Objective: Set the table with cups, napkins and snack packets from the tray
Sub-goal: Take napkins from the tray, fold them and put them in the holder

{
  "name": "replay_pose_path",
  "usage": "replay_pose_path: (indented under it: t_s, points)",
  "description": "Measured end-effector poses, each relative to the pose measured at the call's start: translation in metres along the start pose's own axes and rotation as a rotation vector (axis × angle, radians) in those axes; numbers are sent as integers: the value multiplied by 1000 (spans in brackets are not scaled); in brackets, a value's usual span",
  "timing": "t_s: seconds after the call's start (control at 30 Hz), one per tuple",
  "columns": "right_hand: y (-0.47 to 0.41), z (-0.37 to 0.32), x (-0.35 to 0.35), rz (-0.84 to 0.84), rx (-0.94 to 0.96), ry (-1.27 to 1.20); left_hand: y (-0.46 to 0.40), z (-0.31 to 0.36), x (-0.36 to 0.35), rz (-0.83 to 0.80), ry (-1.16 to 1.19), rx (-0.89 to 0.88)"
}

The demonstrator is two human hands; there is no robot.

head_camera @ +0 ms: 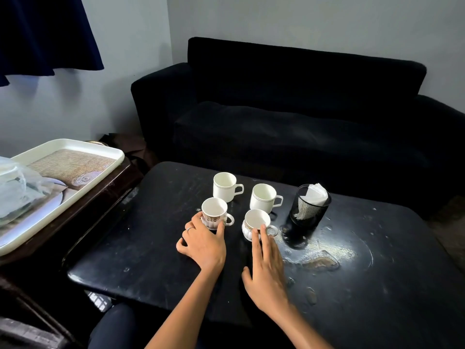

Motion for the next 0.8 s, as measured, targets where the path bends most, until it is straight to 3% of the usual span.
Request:
replay_pose_path:
  t_s: [0.6,0.8]
  points:
    - [-5,3,-5,11,-14,-20,5,2,-3,-97,59,37]
    - [2,-4,-1,19,-10,-54,23,4,7,-163,173,-91]
Point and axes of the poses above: each hand's wrist, its own y-axis away from the middle knuckle, its own x-axis out of the back of the hand, z = x × y, the point moved 7 cm from there along -y, towards the middle knuckle, and after that the axes turned 11 degrees about z, right-handed, at the moved point
